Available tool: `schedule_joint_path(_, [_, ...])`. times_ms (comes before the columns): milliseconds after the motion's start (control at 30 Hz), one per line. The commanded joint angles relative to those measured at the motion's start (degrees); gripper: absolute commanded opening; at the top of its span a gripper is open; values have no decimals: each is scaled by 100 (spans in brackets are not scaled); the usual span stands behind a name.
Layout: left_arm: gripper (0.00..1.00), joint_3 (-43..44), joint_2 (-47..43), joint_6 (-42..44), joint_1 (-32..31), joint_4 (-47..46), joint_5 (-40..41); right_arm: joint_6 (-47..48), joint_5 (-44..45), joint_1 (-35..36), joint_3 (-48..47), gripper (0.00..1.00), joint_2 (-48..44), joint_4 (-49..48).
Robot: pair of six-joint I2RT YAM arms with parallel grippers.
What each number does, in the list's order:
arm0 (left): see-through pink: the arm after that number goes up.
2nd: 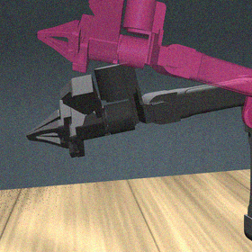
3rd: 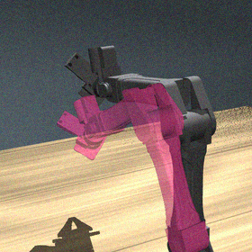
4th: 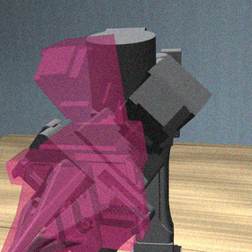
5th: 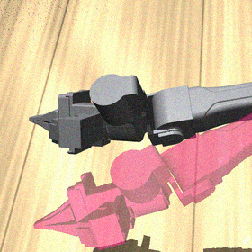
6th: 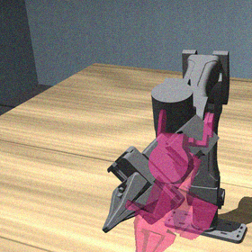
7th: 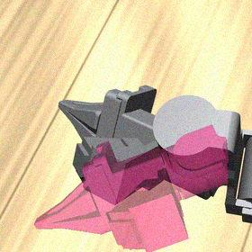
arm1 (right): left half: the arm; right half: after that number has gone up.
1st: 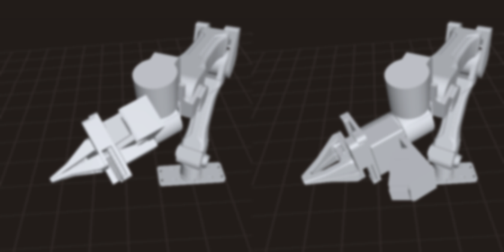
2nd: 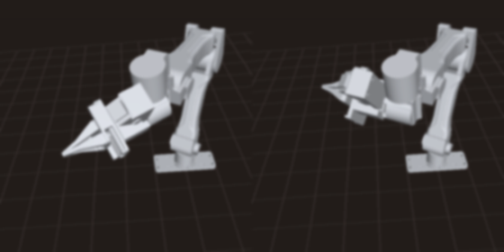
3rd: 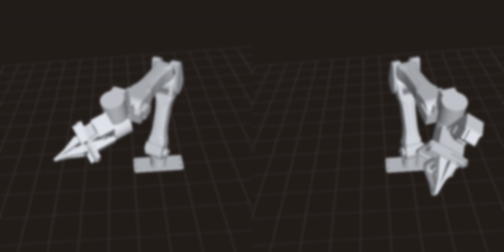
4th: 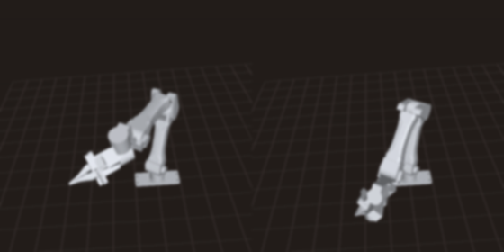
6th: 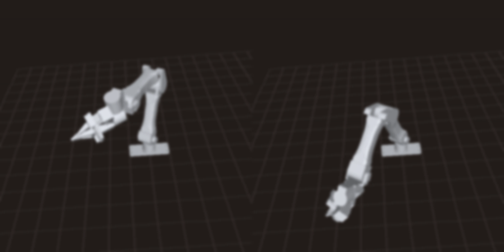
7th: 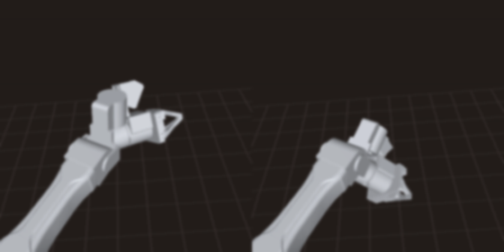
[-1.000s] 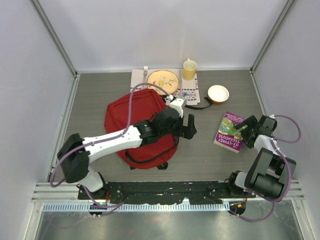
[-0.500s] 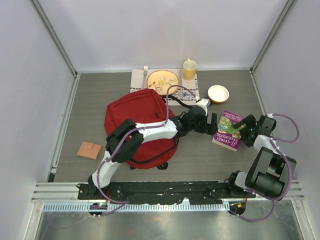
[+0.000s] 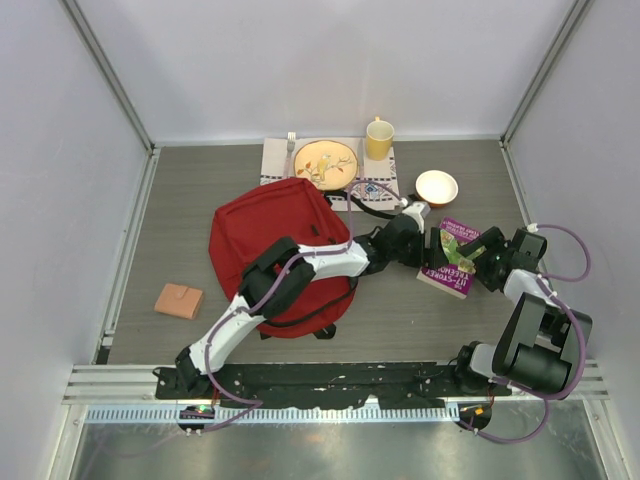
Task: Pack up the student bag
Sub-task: Pick up the book from the center of the board.
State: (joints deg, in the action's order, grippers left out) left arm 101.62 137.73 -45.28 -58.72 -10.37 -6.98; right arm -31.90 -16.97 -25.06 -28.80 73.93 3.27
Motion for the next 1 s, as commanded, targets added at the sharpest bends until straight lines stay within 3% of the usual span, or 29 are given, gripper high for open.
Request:
schedule_joint_path(0, [70, 7, -62, -429, 36, -649, -444, 8, -219, 124, 331, 89, 289, 860])
schedule_joint_path(133, [54, -11, -203, -544, 27, -756, -585, 17, -271, 133, 348, 89, 253, 868])
schedule_joint_path(267, [47, -2, -352, -570, 27, -800, -664, 26, -333, 159, 366, 89, 218, 869])
schedule_joint_path(367, [49, 225, -274, -596, 27, -765, -892, 26, -377, 177, 375, 89, 236, 833])
schedule_joint_path(467, [58, 410, -80, -649, 27, -572, -1077, 26, -430, 194, 384, 89, 253, 816])
schedule_joint_path(567, [49, 472, 34, -754, 18, -545, -1191, 17, -456, 194, 401, 89, 245, 807])
schedule_joint_path(700, [18, 499, 131, -869, 18, -562, -1402, 17, -482, 203, 401, 89, 201, 833])
schedule_joint_path(867, [22, 490, 184, -939, 18, -405, -1403, 8, -553, 203, 392, 88, 174, 833])
schedule_joint_path(933, [13, 533, 201, -948, 18, -247, -1393, 8, -597, 194, 401, 89, 157, 842])
schedule_joint_path(967, [3, 560, 228, -957, 18, -168, -1333, 0, -597, 203, 401, 89, 131, 851])
